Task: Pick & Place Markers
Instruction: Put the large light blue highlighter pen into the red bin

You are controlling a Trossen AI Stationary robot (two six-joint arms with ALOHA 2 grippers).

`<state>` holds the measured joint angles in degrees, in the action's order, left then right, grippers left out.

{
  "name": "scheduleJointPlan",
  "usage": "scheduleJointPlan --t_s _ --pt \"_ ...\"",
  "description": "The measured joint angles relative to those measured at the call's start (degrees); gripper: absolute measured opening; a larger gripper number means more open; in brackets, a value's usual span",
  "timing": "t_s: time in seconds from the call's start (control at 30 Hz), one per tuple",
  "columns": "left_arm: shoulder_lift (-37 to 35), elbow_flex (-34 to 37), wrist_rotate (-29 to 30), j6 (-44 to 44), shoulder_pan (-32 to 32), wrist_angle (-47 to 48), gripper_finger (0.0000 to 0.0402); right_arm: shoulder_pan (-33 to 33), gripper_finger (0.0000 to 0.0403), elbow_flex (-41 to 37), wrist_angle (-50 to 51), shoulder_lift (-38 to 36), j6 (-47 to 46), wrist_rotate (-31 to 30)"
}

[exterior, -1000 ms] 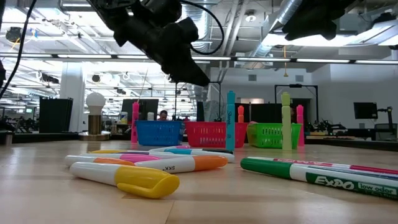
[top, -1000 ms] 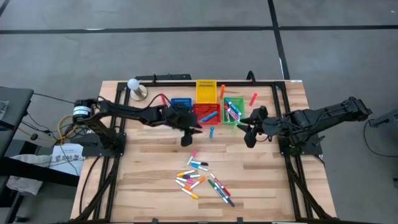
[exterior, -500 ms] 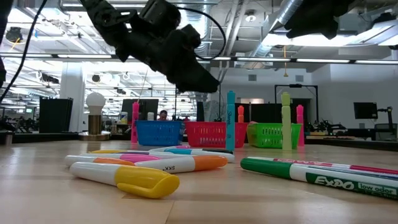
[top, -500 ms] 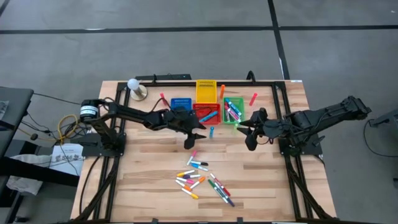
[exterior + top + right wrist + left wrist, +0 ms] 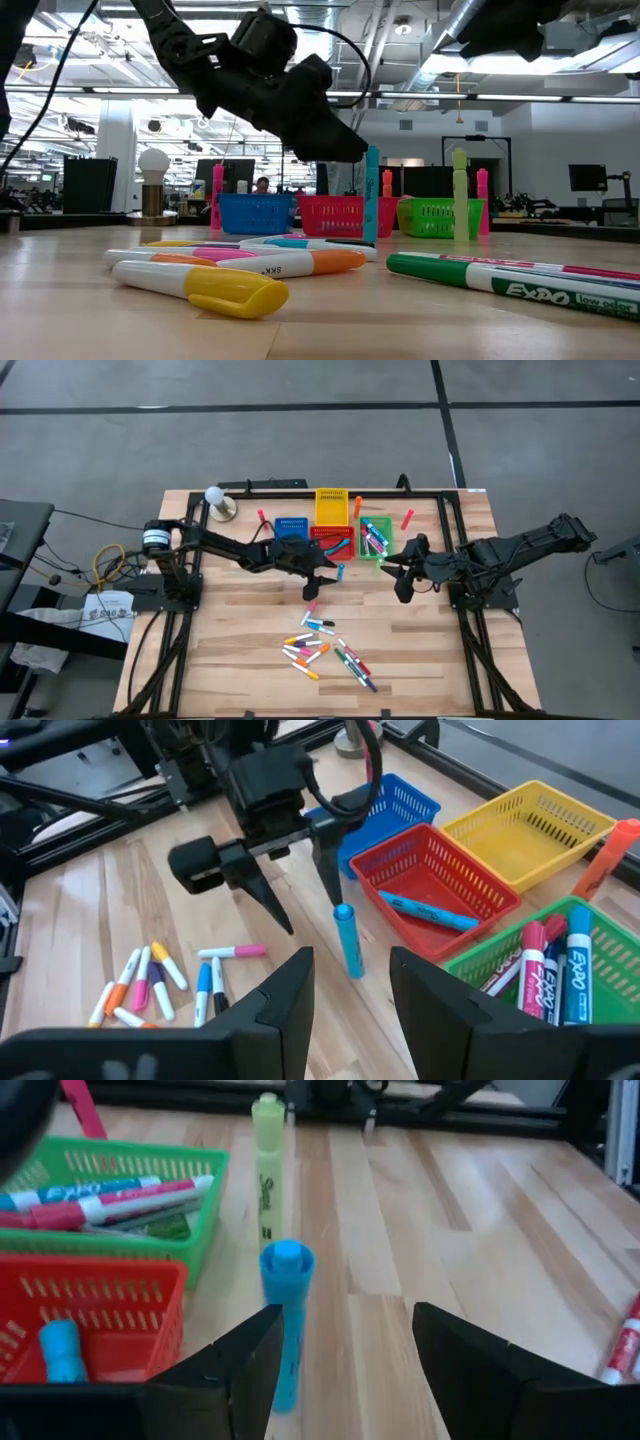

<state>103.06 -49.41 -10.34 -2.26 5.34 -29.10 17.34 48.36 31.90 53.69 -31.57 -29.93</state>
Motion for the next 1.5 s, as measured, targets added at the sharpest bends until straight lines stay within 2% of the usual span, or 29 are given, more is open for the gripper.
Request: scheduleJointPlan --t_s 0.43,0.7,1.23,1.5 --pt "4.6 -1.6 1.1 -0.1 2.0 -1.4 0.0223 0.0 0.0125 0.0 -1.1 0.0 0.0 0.0" --pt "4.7 -1.7 1.1 0.4 1.8 -6.0 0.0223 -0.2 0.0125 0.0 -1.1 0.0 0.0 0.0" --pt "4.6 -3.0 1.0 0.7 2.0 -6.1 0.0222 -0.2 0.0125 0.0 -1.1 0.0 0.0 -0.3" --pt "7.7 -3.0 0.6 0.8 1.8 -7.0 0.0171 -0.2 0.0125 0.0 -1.1 0.0 0.0 -0.5"
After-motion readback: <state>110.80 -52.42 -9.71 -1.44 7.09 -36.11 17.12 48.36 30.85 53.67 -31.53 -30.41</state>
